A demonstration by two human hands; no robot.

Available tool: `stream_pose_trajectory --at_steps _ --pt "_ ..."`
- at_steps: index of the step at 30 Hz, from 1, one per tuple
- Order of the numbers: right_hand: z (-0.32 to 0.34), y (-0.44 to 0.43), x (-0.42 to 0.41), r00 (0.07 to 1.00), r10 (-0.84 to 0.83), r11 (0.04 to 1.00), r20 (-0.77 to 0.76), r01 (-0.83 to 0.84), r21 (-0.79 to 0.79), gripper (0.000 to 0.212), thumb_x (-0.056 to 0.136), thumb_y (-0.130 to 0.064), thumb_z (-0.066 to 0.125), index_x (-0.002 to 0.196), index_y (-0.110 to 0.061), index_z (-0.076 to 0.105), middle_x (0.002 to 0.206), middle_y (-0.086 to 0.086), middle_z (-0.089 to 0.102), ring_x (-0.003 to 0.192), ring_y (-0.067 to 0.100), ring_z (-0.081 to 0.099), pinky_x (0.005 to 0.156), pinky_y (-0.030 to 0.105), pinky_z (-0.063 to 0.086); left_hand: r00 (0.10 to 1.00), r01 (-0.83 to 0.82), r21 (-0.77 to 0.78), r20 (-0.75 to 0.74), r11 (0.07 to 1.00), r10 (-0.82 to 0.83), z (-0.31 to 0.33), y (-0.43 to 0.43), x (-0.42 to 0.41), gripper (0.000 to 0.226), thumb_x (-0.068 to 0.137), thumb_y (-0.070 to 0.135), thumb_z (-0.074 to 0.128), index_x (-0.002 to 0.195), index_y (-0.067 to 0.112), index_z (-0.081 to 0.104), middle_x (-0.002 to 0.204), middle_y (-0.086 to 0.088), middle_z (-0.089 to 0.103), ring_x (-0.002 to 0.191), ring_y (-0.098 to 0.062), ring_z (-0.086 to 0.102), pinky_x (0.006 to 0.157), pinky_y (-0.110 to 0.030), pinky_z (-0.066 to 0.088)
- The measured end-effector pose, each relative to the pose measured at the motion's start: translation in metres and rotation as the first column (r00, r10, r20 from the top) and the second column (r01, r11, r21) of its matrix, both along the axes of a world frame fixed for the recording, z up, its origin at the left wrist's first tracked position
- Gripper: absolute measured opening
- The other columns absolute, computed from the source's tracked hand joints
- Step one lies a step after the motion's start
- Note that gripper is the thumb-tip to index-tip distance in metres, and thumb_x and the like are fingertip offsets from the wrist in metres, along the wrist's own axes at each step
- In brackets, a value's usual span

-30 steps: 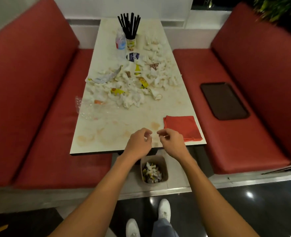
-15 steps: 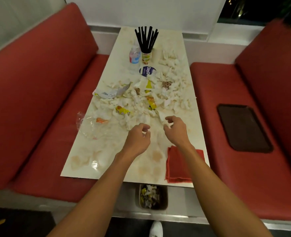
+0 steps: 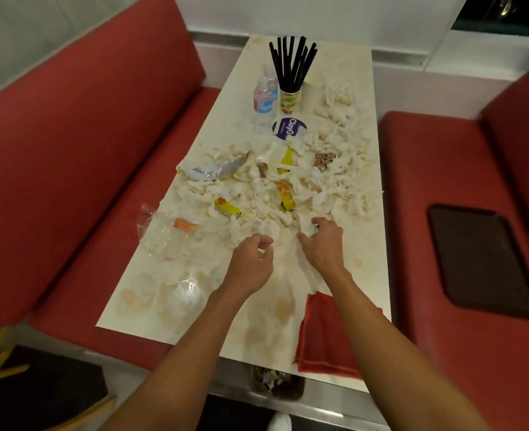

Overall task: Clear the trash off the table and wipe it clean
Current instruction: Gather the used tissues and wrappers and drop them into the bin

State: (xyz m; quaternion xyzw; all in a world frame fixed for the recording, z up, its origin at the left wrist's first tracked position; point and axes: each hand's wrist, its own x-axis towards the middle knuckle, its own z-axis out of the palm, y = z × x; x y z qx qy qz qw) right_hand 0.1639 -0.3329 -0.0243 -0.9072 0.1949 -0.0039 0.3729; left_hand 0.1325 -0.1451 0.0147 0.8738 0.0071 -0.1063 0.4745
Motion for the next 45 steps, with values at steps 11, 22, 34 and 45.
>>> stream_pose_trajectory --at_steps 11,22,34,45 --pt "0.025 0.009 -0.030 0.983 -0.111 0.980 0.149 0.083 0.180 0.048 0.089 -0.035 0.079 0.130 -0.017 0.063 0.124 -0.001 0.065 0.109 0.023 0.064 0.096 0.035 0.049 0.998 -0.028 -0.066 -0.053 0.997 0.025 0.004 -0.003 -0.004 0.023 0.105 0.024 0.057 0.125 0.020 0.068 0.116 0.007 0.067 0.092 0.002 0.064 0.070 -0.006 0.046" --pt "0.059 0.112 -0.085 0.984 -0.059 0.924 0.170 -0.010 0.382 0.028 0.086 -0.032 0.085 0.109 -0.023 0.072 0.104 -0.013 0.073 0.091 0.005 0.068 0.076 0.019 0.055 0.971 -0.145 -0.319 -0.229 0.936 0.072 0.021 0.049 -0.001 0.070 0.090 0.080 0.042 0.136 0.029 0.058 0.115 0.005 0.070 0.105 -0.016 0.070 0.098 -0.043 0.057" --pt "0.061 0.202 -0.075 0.961 -0.147 0.916 0.233 0.044 0.400 0.032 0.095 -0.001 0.062 0.099 -0.028 0.078 0.098 -0.019 0.077 0.092 0.004 0.069 0.073 0.020 0.055 0.974 -0.191 -0.427 -0.194 0.884 0.117 0.018 0.168 -0.006 0.017 0.108 0.032 0.052 0.122 0.024 0.059 0.090 -0.003 0.076 0.075 -0.015 0.075 0.063 -0.020 0.054" --pt "0.082 0.277 0.008 0.835 0.382 0.917 0.397 -0.394 -0.052 0.037 0.103 -0.046 0.061 0.140 -0.047 0.059 0.146 -0.014 0.052 0.137 0.017 0.045 0.109 0.034 0.038 0.984 -0.131 -0.479 0.042 0.868 0.172 0.017 0.256 -0.028 0.009 0.095 0.020 0.064 0.090 0.013 0.065 0.058 -0.012 0.057 0.046 -0.026 0.052 0.047 -0.033 0.045"
